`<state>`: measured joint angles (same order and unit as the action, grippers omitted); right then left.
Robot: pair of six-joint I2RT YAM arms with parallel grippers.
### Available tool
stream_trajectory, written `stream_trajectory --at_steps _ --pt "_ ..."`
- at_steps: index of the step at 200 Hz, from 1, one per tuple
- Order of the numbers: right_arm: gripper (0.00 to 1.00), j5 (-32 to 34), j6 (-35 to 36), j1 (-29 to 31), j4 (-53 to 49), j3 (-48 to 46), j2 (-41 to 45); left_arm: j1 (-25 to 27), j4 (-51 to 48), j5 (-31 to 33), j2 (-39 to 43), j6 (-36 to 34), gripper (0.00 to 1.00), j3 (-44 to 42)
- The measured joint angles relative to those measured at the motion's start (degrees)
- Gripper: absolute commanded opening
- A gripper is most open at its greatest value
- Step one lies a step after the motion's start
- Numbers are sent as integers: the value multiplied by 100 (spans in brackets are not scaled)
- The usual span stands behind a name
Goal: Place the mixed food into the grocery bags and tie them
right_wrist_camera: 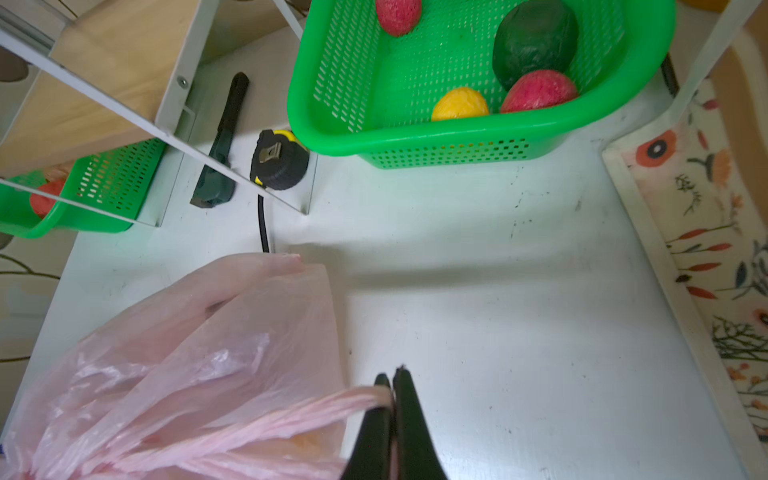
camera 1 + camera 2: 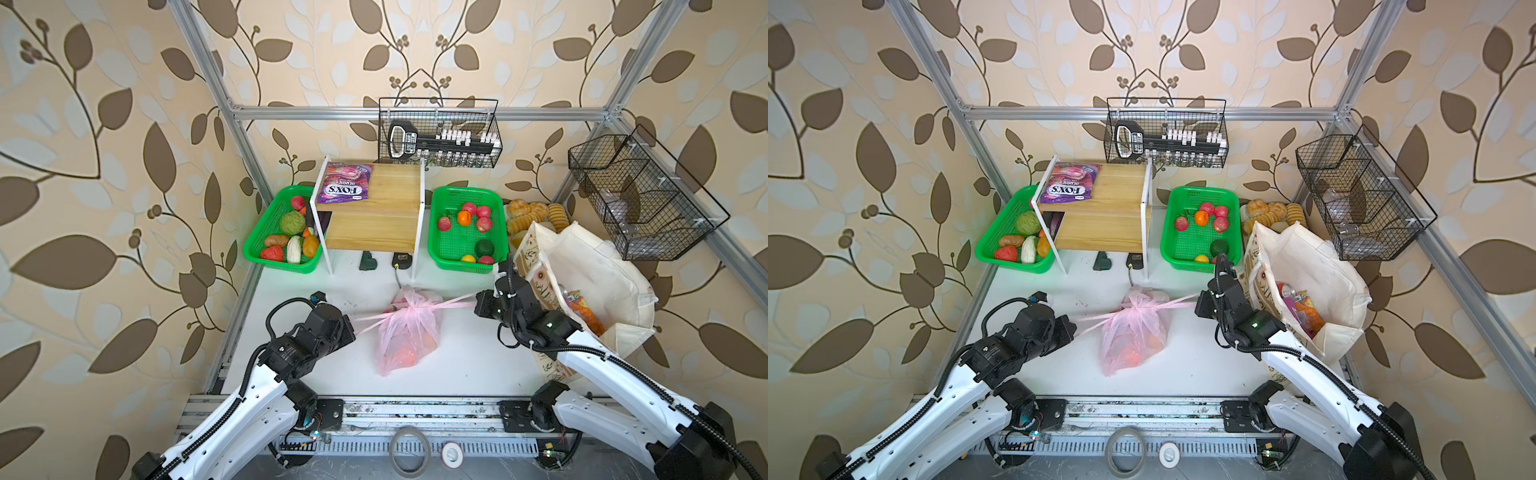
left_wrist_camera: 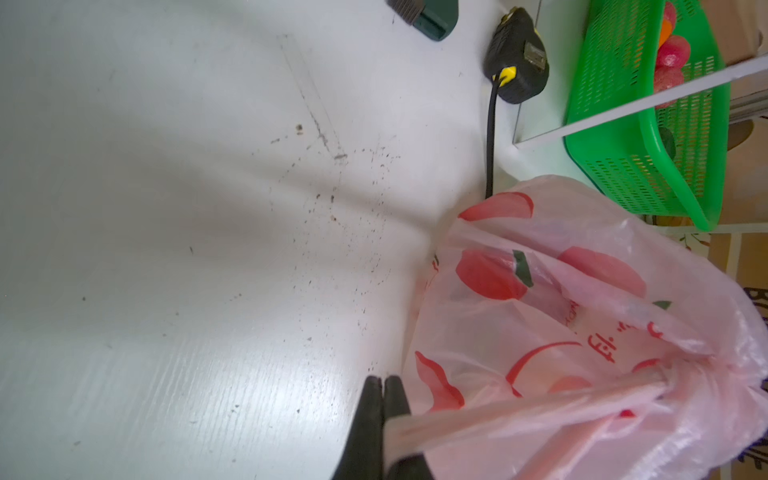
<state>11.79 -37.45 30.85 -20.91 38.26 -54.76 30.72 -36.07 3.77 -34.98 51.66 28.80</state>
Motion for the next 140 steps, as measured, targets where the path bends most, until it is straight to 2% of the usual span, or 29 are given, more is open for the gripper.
stream_trajectory --at_steps 34,67,107,112,124,132,140 --pt "0 -245 46 -57 101 175 28 -9 -136 160 105 -61 0 240" --pt "0 -162 90 -66 109 520 166 -7 -278 446 -120 -223 0 754" --pt "0 -168 144 -66 98 315 -186 -7 -166 350 -190 -61 0 369" --pt "4 -240 146 -66 96 238 -229 -7 -175 319 -188 -24 0 295" --pt "26 -376 146 -66 79 98 -247 -7 -214 251 -195 50 0 153" --pt "39 -442 162 -87 55 63 -208 -22 -306 260 -168 85 14 116" --pt "47 -498 229 -131 68 61 -136 -66 -378 289 -120 83 40 109"
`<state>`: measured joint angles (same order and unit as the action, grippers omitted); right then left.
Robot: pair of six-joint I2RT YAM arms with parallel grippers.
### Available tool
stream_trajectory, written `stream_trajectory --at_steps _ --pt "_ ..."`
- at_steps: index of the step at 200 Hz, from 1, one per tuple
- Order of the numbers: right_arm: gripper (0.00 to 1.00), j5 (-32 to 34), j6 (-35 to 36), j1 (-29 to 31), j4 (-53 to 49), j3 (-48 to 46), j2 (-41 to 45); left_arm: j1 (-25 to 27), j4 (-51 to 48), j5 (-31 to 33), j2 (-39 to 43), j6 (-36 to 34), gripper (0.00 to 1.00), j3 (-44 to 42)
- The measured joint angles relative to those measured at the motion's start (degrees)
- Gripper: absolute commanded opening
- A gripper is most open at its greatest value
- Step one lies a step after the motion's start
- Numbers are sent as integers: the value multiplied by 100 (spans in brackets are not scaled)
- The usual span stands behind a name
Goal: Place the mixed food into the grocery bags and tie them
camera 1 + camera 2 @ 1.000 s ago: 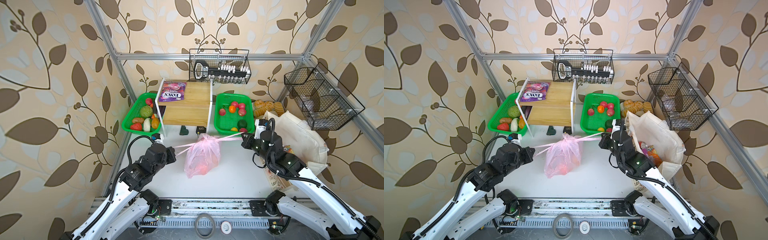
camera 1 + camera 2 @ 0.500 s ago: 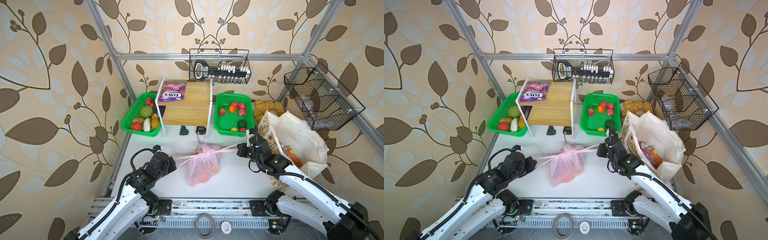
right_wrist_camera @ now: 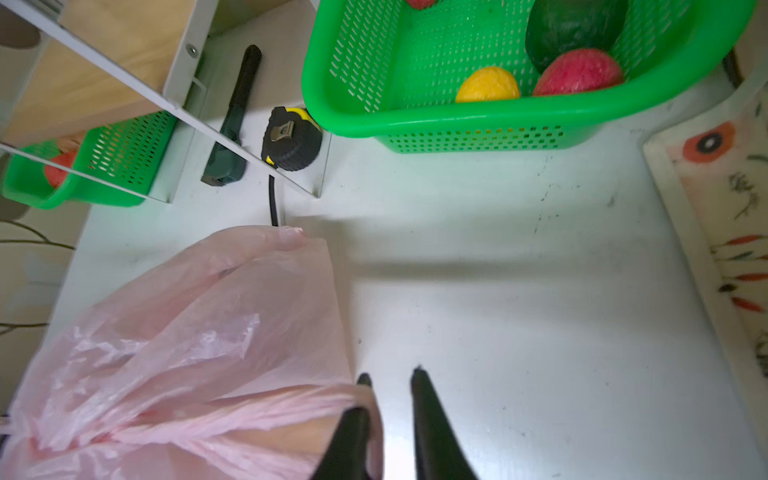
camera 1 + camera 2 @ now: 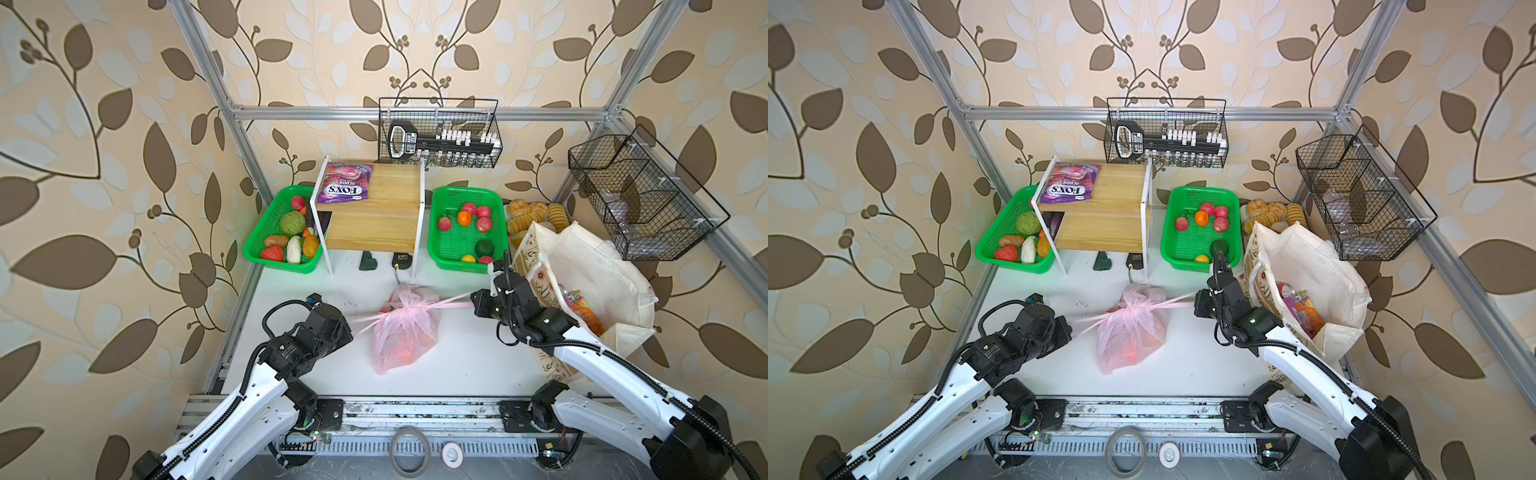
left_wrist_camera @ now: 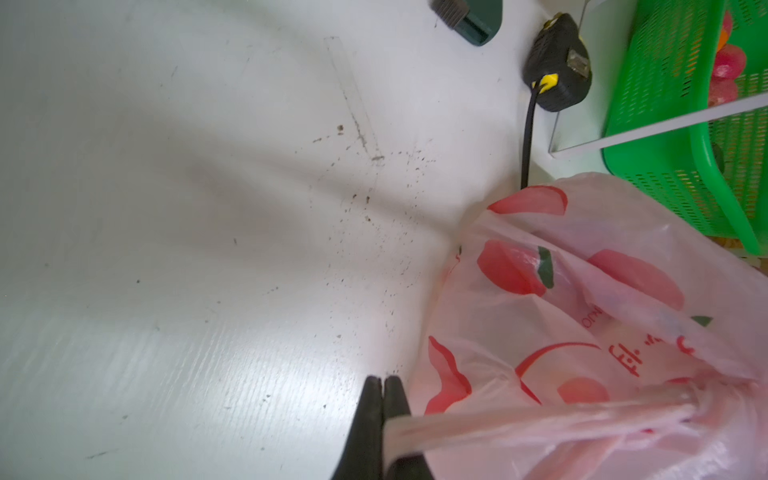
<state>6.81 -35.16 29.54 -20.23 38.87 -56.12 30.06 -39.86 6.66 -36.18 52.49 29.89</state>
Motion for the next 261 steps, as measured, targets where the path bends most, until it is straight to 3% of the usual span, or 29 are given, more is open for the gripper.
stream_trajectory --at_steps 7,17,49,88,132,172,225,261 --pt "51 -20 98 -44 31 4 101 -39 -66 79 66 4 58 0" --pt "56 -42 221 -92 28 55 258 -94 -168 186 140 -24 70 24" --pt "66 -177 833 -122 81 752 625 -92 -658 601 192 -262 83 629" --pt "69 -573 1888 79 369 1567 623 -92 -898 966 264 -577 84 1305" --pt "68 -782 3171 1113 354 1810 -4 -92 -1093 1010 411 -748 85 1333" --pt "72 -1054 4769 2120 0 1982 -1141 -92 -1110 1010 459 -874 86 1333" --pt "85 -1215 6177 2184 -675 2667 -2474 -92 -1163 1012 595 -914 86 1333" --pt "86 -1088 6865 2173 -1023 3195 -3211 -92 -1204 1021 702 -984 86 1333"
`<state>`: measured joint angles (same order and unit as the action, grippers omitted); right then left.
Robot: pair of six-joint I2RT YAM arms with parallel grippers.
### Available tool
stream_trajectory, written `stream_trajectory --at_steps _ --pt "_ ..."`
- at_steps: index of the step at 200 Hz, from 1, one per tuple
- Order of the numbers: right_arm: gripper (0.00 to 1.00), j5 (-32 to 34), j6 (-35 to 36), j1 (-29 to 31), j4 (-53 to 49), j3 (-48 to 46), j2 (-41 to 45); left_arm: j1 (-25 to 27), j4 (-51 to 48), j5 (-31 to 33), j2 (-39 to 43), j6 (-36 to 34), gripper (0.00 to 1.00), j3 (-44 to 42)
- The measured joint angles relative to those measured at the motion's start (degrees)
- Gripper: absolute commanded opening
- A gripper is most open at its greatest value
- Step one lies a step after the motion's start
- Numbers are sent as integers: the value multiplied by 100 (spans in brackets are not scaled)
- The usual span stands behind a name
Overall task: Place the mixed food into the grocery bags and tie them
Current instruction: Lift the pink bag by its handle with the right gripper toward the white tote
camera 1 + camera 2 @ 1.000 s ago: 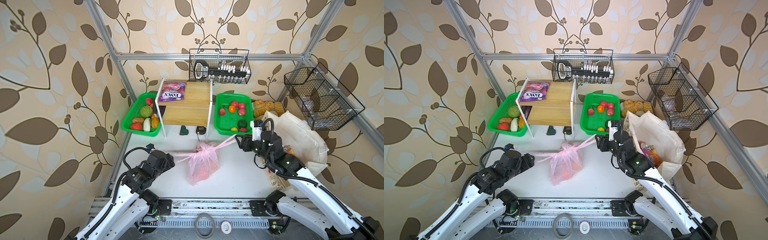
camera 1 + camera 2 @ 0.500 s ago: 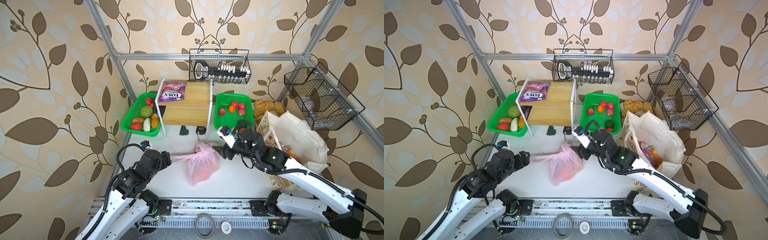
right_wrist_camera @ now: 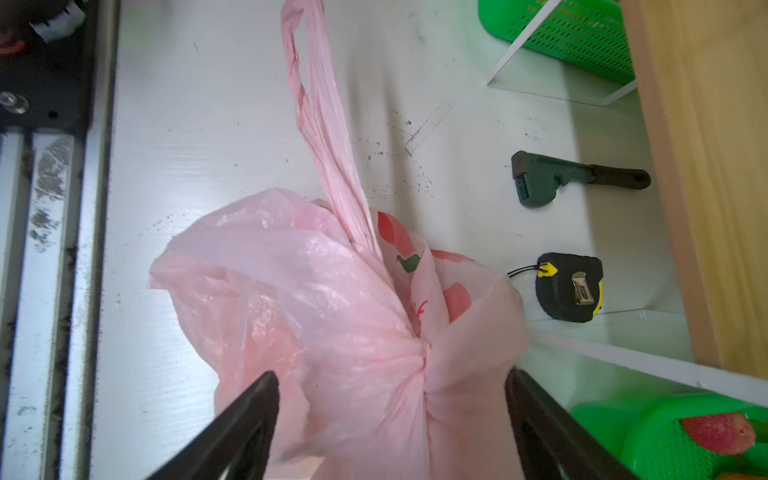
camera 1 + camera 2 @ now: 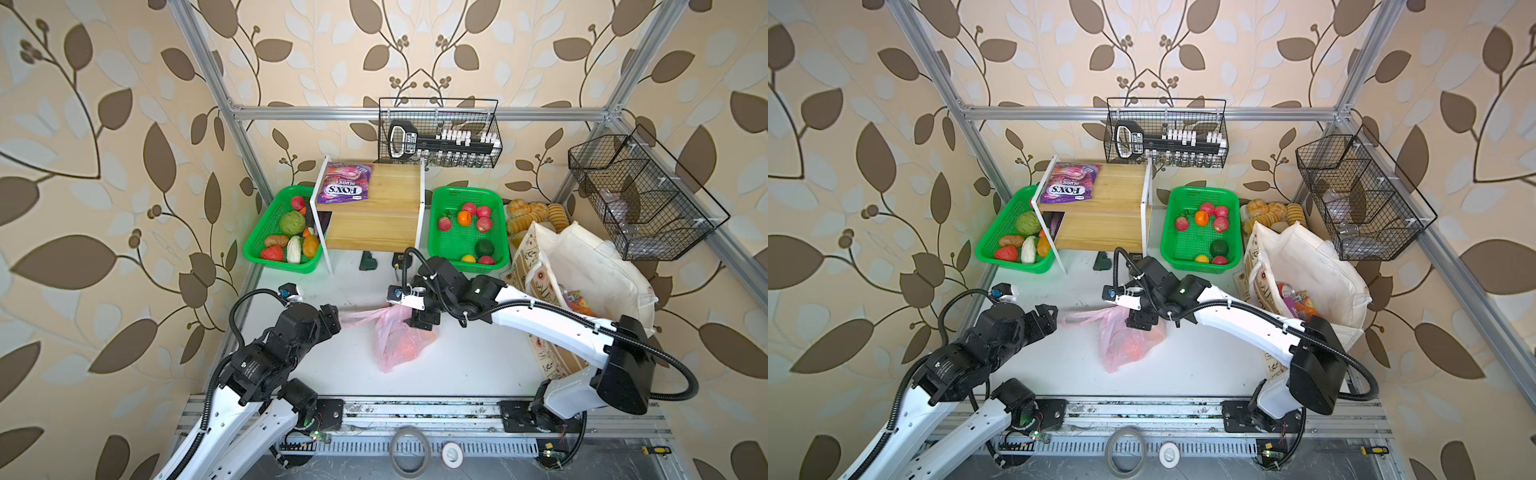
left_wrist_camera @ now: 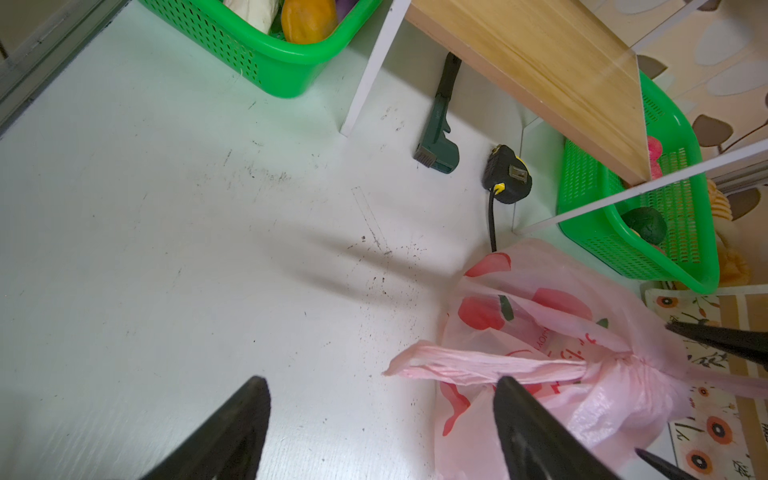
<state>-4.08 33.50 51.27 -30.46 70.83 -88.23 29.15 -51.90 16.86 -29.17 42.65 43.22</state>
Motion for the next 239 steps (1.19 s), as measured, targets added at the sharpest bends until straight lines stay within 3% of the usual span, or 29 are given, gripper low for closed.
stream_trajectory --at_steps 23,36,47,64,88,118,157,204,239 --pt "84 0 212 -28 -192 317 -507 0 0 -2 0 -68 86 0" --pt "76 -57 234 -39 -365 505 -798 0 -2 0 -4 -85 86 0" --pt "64 -149 197 -44 -503 651 -1032 0 -9 0 -9 -103 86 0" --pt "34 -205 4 -39 -715 813 -1298 0 -26 9 -9 -125 86 0" --pt "9 -173 -507 -26 -955 859 -1300 0 -46 15 -7 -166 86 0" --pt "7 -63 -1235 0 -1082 892 -684 0 -46 22 -7 -190 86 0" --pt "1 483 -2437 31 -966 1003 1064 0 -55 63 35 -190 87 42" --pt "0 2297 -3512 15 -938 1609 2802 0 -61 166 247 -184 87 74" --pt "0 3963 -3856 -2 -1276 2533 3453 0 -50 162 249 -157 87 74"
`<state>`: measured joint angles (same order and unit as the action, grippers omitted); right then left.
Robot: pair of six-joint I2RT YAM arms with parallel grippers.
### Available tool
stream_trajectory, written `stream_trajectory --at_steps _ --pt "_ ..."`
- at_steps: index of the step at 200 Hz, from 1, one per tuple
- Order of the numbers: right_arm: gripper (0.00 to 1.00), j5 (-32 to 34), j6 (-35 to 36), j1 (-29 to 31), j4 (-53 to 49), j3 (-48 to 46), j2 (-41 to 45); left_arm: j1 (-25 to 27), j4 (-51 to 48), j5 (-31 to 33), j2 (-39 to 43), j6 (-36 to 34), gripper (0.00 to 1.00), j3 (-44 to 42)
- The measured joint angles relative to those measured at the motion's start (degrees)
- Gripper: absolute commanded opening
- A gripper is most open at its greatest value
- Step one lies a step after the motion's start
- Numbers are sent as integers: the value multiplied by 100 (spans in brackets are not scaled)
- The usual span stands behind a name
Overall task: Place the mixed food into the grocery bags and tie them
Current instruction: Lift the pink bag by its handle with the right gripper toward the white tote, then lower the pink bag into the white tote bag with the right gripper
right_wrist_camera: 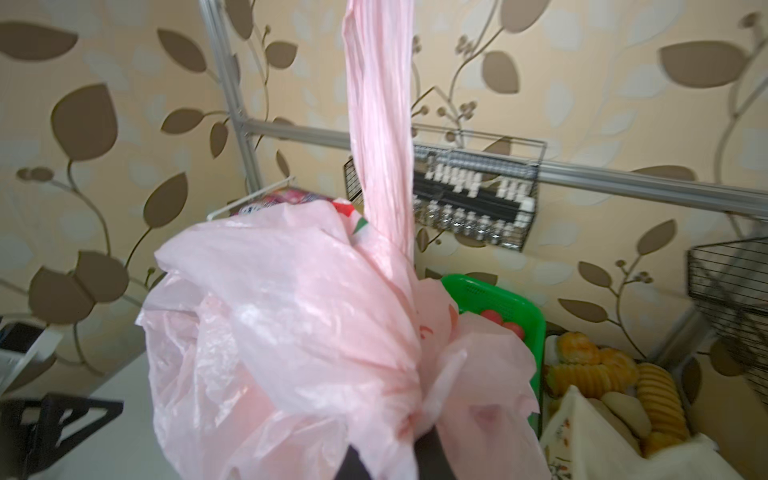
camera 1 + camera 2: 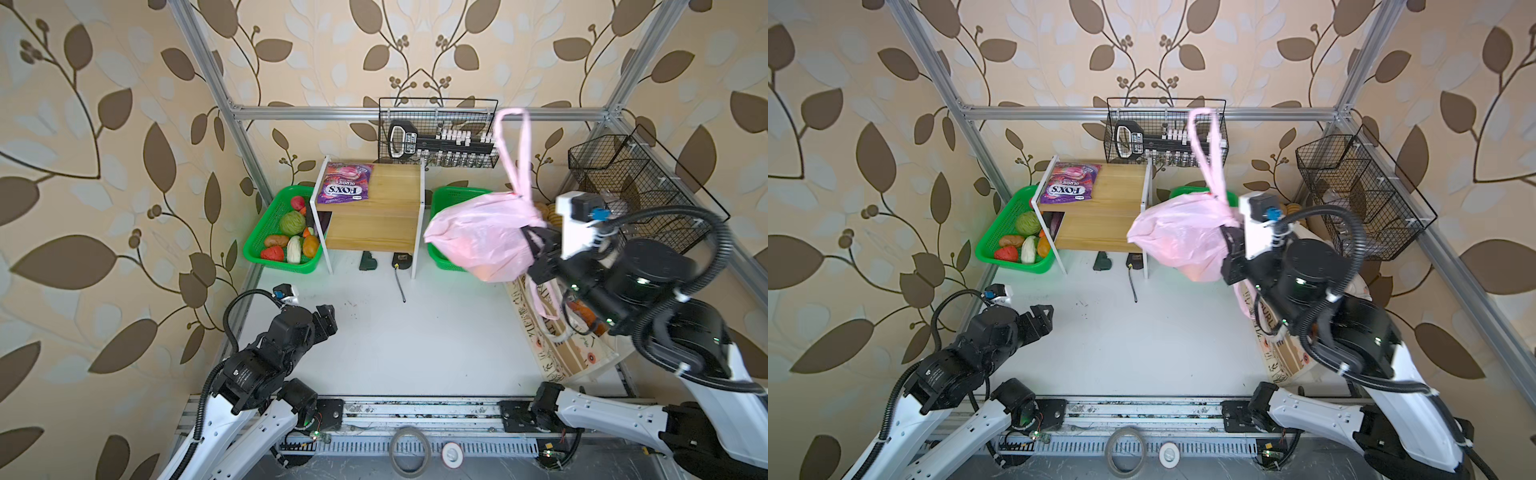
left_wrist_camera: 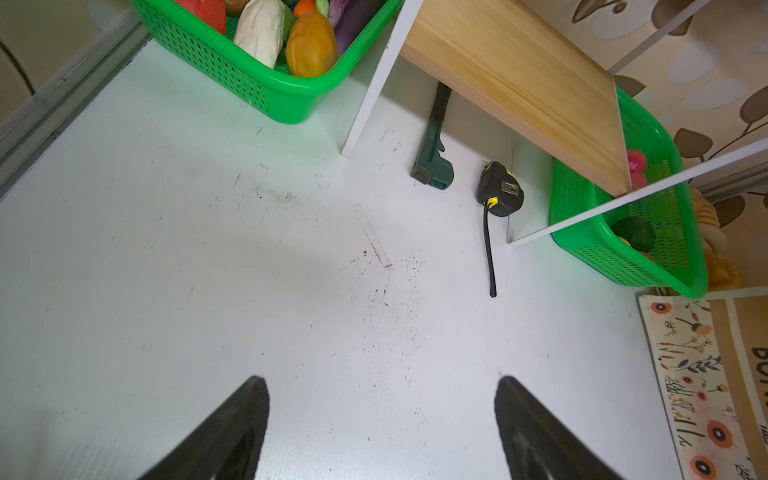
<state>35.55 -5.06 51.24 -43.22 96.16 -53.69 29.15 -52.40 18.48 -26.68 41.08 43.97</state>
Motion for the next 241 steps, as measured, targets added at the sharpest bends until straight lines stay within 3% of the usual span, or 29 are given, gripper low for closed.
stream_trajectory --at_steps 59,95,125,162,180,200,241 --pt "0 2299 341 -4 -79 354 520 0 149 -50 -162 83 87 0" --pt "0 3051 603 -299 -83 -470 634 0 175 -111 -313 94 87 0" --pt "0 2660 616 -1456 -256 -1357 769 0 273 -205 -348 94 87 0" --pt "0 1158 345 -4035 -525 -2087 634 0 306 -293 -470 92 88 0" --pt "0 581 179 -4951 -557 -2404 678 0 295 -299 -472 92 88 0" --pt "0 319 46 -5362 -544 -2463 852 0 297 -297 -413 92 88 0" --pt "0 474 -55 -5405 -229 -2883 1580 0 326 -304 -398 94 88 0"
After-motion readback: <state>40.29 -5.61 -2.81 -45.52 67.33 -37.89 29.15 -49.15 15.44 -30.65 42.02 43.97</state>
